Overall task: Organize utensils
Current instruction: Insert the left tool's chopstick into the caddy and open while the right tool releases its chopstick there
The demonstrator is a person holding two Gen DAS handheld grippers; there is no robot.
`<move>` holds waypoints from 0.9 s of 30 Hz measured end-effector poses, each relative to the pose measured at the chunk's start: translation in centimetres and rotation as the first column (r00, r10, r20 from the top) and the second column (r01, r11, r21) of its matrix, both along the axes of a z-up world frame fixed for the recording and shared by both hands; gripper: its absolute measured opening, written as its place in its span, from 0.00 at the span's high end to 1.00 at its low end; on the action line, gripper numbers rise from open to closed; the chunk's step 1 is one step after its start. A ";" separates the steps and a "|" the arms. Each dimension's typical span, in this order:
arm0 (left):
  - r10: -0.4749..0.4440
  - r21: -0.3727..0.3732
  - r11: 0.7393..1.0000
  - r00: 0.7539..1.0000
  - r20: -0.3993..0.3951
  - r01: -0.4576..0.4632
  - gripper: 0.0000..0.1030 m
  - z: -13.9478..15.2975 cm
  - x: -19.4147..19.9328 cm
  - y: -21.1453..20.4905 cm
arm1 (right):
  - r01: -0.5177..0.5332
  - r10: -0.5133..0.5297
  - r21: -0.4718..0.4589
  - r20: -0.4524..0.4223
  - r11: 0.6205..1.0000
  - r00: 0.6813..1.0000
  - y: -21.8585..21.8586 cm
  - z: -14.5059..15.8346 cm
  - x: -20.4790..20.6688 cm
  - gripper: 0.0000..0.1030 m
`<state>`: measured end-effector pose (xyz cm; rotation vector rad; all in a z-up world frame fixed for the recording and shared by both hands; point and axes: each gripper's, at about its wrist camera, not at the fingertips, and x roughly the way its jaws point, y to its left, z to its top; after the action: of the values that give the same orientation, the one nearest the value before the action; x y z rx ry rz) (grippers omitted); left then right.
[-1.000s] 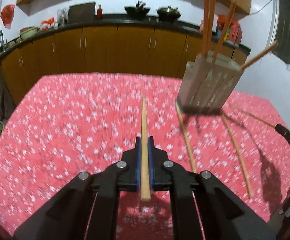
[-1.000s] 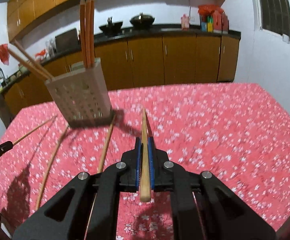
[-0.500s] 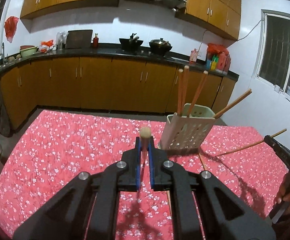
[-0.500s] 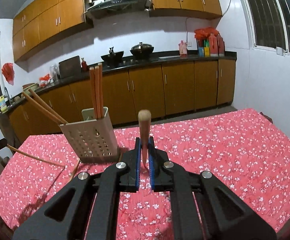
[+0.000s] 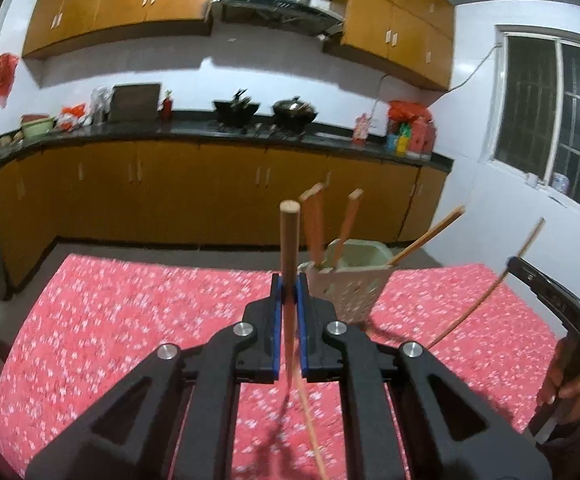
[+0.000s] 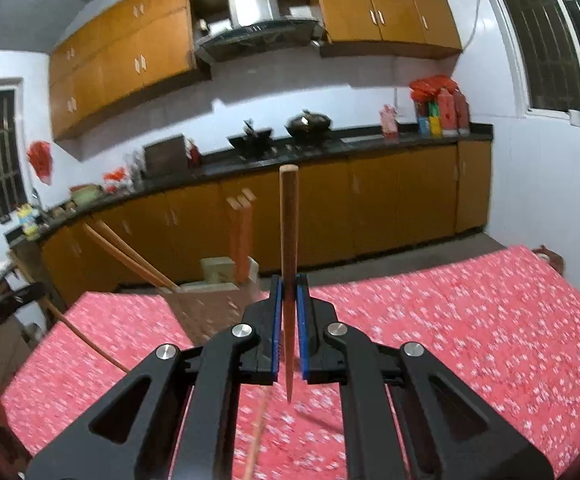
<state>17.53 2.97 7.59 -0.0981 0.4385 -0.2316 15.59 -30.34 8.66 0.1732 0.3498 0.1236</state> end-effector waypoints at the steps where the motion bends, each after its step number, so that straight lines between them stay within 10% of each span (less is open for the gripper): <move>1: -0.016 -0.003 1.000 1.000 0.019 0.016 0.92 0.8 -0.2 -0.7 | -0.014 0.013 0.011 0.017 1.000 1.000 0.1 0.7 -0.1 0.92; 13: -0.018 -0.069 0.997 0.976 0.215 0.034 0.92 7.4 2.2 -4.8 | -0.080 0.058 0.073 0.273 0.994 0.960 3.1 7.7 1.4 0.93; 27: 0.083 -0.083 0.994 0.963 0.256 -0.064 0.92 6.2 7.3 -6.4 | -0.030 0.025 0.018 0.258 0.999 0.966 5.6 5.2 6.8 0.92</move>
<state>24.85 -3.43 13.79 -0.1549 0.1651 -0.1844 22.35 -24.77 13.87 0.1715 0.0908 0.1756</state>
